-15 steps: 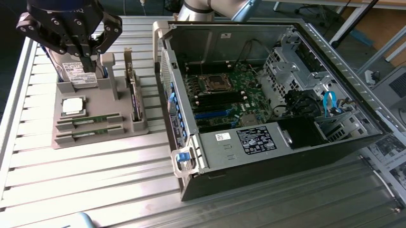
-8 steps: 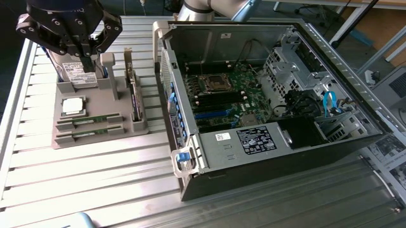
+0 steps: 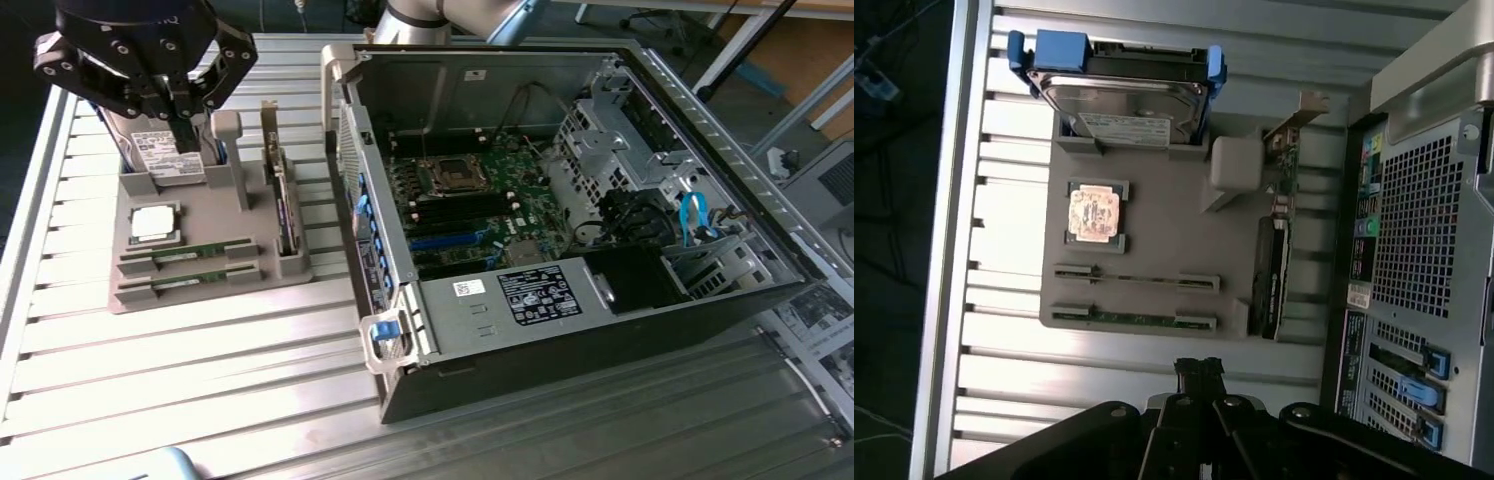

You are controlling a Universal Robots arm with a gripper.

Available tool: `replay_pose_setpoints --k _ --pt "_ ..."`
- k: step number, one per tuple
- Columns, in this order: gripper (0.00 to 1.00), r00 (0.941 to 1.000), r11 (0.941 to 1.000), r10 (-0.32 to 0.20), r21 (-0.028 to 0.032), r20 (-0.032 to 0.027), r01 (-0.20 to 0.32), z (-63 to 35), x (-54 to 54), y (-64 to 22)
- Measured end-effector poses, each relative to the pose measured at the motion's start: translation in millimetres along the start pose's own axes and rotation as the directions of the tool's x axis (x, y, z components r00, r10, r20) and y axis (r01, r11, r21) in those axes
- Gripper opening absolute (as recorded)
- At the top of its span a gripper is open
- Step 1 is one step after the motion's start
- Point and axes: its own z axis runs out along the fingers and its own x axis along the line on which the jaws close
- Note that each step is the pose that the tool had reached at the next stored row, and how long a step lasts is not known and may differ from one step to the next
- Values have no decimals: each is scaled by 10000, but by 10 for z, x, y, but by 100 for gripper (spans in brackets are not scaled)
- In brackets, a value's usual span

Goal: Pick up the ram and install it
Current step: 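Pick up the ram and move it above insertion slot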

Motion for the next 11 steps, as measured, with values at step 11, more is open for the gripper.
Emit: replay_pose_setpoints --k 11 --pt "11 9900 9900 -1410 -29 -59 1410 0 0 0"
